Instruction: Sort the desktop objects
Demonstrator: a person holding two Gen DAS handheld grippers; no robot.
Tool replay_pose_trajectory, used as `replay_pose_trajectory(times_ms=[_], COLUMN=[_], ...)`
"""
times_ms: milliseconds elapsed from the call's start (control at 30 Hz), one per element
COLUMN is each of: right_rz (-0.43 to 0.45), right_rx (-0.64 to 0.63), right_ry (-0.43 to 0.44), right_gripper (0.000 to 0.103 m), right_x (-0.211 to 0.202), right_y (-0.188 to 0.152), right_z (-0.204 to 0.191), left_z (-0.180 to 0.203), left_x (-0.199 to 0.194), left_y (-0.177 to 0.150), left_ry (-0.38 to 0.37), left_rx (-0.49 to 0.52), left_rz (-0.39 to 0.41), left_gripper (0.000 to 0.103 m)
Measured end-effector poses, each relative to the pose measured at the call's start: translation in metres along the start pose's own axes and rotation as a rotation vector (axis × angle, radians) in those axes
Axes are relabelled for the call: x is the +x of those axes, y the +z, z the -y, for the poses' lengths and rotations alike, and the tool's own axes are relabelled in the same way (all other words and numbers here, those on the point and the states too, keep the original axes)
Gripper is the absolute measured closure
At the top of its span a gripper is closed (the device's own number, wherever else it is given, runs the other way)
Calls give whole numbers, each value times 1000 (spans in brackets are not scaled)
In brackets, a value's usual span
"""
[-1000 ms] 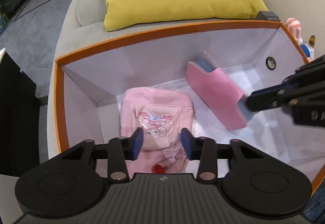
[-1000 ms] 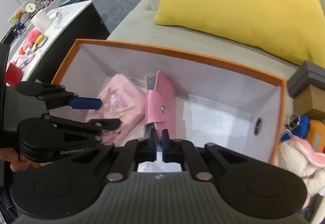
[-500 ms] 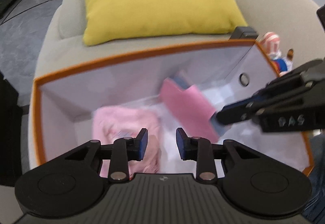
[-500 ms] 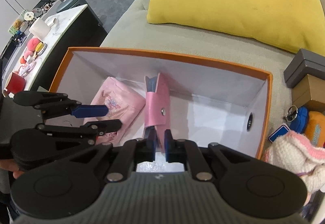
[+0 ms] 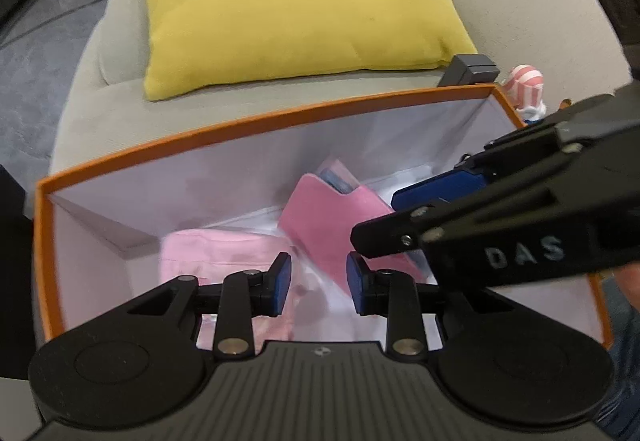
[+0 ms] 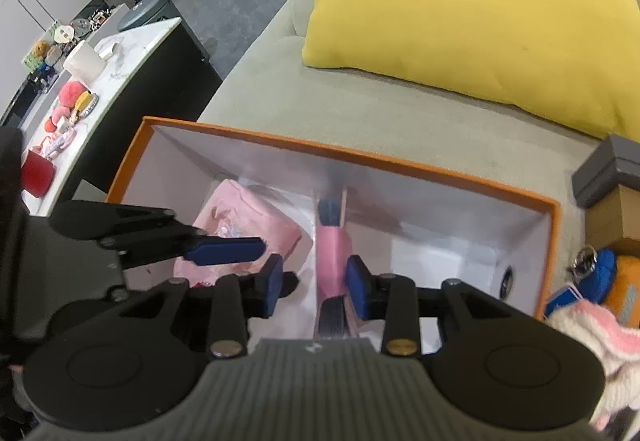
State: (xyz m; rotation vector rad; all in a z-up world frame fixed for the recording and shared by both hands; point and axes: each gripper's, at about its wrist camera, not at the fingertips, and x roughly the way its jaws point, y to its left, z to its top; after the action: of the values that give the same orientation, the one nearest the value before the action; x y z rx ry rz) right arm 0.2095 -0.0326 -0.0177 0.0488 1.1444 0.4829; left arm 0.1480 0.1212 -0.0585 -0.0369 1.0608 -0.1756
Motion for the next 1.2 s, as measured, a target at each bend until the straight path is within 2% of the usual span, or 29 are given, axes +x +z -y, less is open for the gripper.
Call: replay_pose_trajectory(times_ms=[133, 167, 200, 233, 333, 433, 567, 700, 767, 833, 1000, 1067, 1200], right_rz=[-17, -18, -20, -22, -38, -48, -31, -20, -20, -15, -33, -37, -22], right_rx=[3, 0, -2, -1, 20, 50, 54, 93, 109, 102, 86, 82, 98], right_ry=[11, 18, 26, 31, 47, 97, 93, 156, 187, 180, 190, 181, 177], right_gripper=[67, 67, 67, 67, 68, 81, 80, 80, 80, 80, 78, 84, 85], right_x=[11, 12, 13, 14, 22, 28, 29, 29, 29, 31, 40, 43, 43], right_y=[2, 2, 2, 3, 3, 1, 1, 1, 1, 1, 0, -1, -1], right_z=[0, -1, -1, -2, 0, 0, -2, 2, 3, 0, -9, -13, -20], left_z=[-1, -1, -2, -1, 2, 6, 6, 1, -3, -10, -27, -34, -44], left_x=[-3, -2, -1, 1, 9, 17, 19, 14, 9, 0, -26, -34, -50], left_y=[-10, -13, -17, -21, -32, -38, -37, -36, -35, -34, -33, -33, -34], left_ry=[104, 118, 128, 138, 188, 239, 257, 214, 192, 151, 96, 70, 66], left_rx=[62, 76, 87, 100, 143, 159, 156, 140, 125, 93, 5, -24, -78], left_rz=[-38, -56, -71, -81, -111, -118, -122, -124, -118, -100, -53, -33, -2], left_gripper=[66, 60, 48, 45, 44, 39, 36, 57, 62, 71, 73, 74, 75])
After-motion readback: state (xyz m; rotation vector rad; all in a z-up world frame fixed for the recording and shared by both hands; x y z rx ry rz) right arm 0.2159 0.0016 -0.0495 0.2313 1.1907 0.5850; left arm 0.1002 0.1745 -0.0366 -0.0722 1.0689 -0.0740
